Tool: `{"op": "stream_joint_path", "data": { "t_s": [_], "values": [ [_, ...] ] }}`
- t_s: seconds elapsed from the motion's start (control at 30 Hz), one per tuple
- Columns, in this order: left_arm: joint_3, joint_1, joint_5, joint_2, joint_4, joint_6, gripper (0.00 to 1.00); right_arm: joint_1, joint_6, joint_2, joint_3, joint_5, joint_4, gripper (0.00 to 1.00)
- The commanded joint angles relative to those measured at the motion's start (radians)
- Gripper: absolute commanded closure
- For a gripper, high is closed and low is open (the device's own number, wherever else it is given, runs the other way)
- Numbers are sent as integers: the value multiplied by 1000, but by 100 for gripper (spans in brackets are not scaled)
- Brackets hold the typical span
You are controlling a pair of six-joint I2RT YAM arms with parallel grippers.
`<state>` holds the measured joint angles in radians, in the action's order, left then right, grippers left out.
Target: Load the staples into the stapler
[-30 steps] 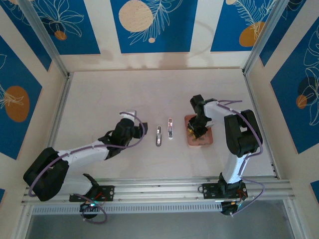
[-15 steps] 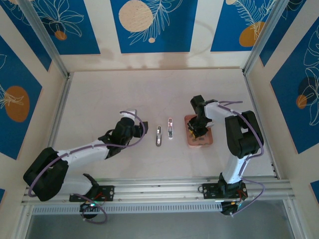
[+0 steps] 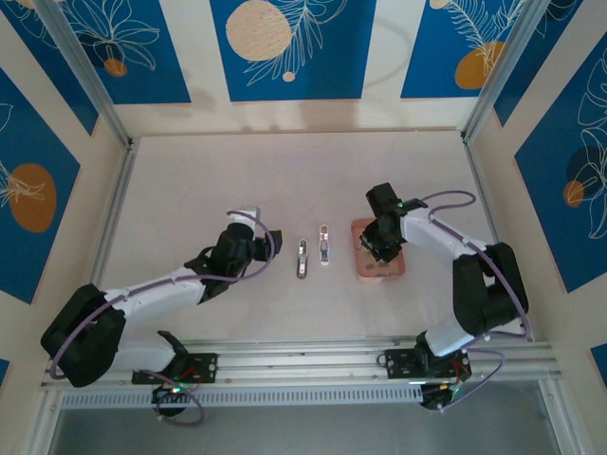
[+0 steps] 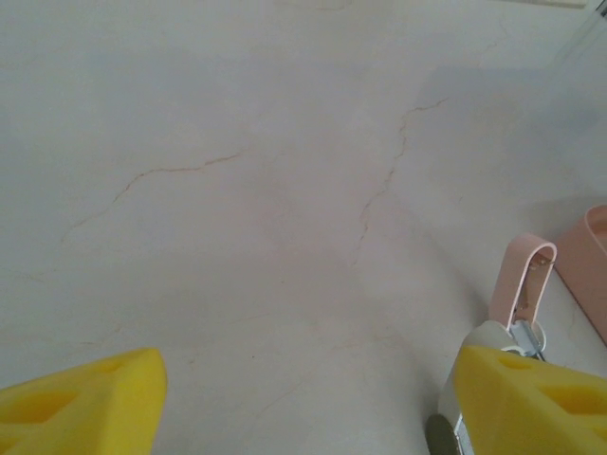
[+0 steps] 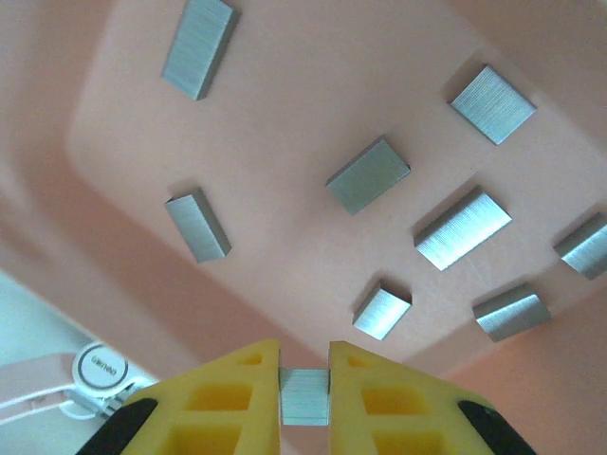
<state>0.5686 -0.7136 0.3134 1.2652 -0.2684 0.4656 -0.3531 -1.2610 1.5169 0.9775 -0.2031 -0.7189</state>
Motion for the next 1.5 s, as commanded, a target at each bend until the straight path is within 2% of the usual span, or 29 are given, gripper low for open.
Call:
{"op": "stream_joint_path", "data": {
  "t_s": [0.0,0.23,0.47,0.83,1.13,1.47],
  "values": [
    [3,9,-13,-34,12,1,21,-26,39,-82,-54,-62,36,83],
    [-19,10,-35,-75,18,-1,21,-120,103,-233,-108,-145,58,83],
    [-54,10,-48,-93,3,35,22,-238,189,-294,-140,-219,120,83],
    [-110,11,-66,-116,-18,65,22,-381,395,-157,-100,-272,281,82],
    [-160,11,-49,-110,-75,3,21,-396,534,-32,-62,-235,401,82],
    [-211,10,-71,-110,-112,-2,21,-405,653,-4,-55,-265,456,82]
  ]
}}
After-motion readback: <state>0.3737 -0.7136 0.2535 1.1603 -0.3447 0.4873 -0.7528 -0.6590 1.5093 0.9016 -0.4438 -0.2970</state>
